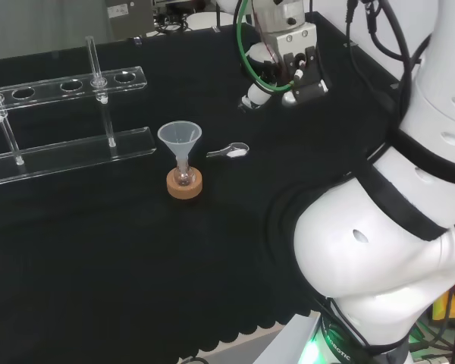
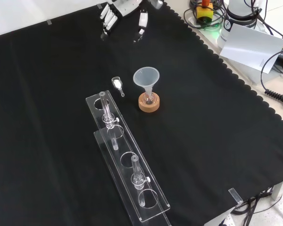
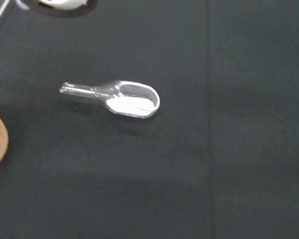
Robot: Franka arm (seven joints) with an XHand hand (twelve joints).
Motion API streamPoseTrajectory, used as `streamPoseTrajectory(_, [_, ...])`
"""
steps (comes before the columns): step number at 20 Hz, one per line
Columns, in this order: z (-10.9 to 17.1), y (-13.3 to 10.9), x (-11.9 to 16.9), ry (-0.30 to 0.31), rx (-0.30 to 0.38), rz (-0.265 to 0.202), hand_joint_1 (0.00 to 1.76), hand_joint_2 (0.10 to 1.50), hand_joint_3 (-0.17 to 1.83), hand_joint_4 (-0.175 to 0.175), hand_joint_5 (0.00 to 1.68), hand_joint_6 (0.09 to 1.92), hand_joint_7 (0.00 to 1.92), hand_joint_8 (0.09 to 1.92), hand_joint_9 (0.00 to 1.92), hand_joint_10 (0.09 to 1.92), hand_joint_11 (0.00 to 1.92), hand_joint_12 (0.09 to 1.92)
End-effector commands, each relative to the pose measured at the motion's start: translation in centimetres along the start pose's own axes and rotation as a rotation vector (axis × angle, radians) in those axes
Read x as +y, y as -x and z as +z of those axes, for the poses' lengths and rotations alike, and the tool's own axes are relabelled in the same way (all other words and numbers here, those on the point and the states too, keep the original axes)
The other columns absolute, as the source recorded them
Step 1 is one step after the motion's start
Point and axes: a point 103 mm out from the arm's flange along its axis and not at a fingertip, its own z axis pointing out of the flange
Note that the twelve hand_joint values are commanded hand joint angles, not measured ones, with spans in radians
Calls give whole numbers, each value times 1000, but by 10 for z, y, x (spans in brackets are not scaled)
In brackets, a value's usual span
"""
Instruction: Pick up the weighing funnel.
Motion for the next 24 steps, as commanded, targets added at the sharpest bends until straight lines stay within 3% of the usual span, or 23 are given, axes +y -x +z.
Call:
streamPoseTrajectory(1, [33, 16, 39, 0, 10, -30, 771, 726, 472, -56, 473, 87, 482, 711, 705, 575, 489, 1288])
streamPoseTrajectory(24, [103, -8, 78, -40, 24, -110, 812, 704, 503, -60, 536, 87, 539, 717, 731, 559, 524, 1272])
